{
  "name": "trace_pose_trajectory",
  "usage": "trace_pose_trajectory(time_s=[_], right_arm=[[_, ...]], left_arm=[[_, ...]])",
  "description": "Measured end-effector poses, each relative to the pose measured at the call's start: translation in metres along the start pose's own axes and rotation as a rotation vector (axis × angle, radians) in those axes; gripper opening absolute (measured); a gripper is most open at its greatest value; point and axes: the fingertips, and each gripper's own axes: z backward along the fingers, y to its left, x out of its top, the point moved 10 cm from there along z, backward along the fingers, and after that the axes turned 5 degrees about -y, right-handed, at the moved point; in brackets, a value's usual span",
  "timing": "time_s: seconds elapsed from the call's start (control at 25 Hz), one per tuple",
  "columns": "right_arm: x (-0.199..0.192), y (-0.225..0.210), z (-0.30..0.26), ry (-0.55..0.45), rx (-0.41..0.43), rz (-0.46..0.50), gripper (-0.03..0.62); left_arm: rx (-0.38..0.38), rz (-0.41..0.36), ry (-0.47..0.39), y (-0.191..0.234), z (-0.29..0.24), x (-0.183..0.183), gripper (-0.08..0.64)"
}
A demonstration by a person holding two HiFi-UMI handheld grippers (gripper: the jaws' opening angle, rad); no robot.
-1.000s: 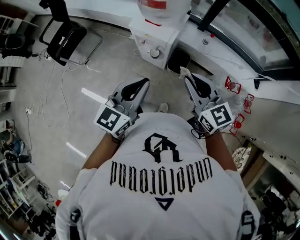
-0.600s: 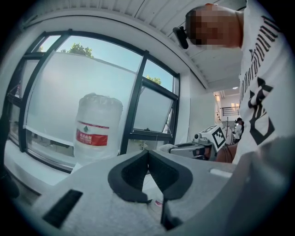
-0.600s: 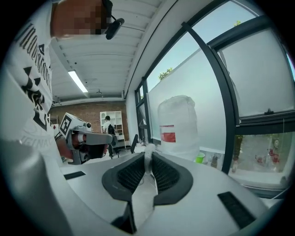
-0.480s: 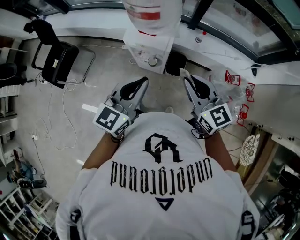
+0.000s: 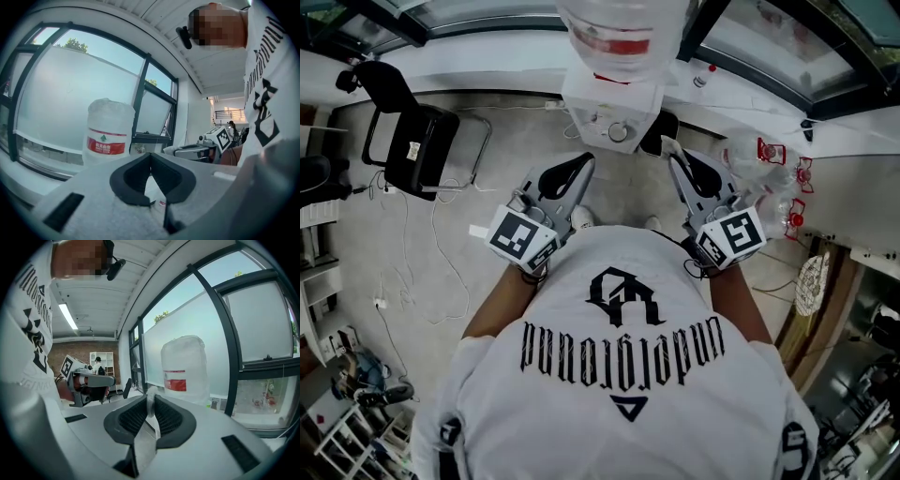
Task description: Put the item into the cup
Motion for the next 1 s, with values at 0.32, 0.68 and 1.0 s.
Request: trace_pose_trajectory(time_s=[0.32, 0.68, 1.0], right_arm=[[-0.002, 0.041, -0.030, 0.001, -0.065, -0.001, 0.052], [-0.009, 0.066, -0.047, 0.006, -0.105, -0.007, 0.052], [-0.030, 0.051, -0.058, 0.042, -0.094, -0.045, 0.052]], left_arm=[[-0.052, 0.003, 0.009, 0.041, 0.037, 0.002, 0.017], [-0.080, 0.021, 0.025, 0.065, 0.055, -0.002, 0.015], [-0.081, 0.011, 0.064, 0.076, 0.040, -0.017, 0.015]])
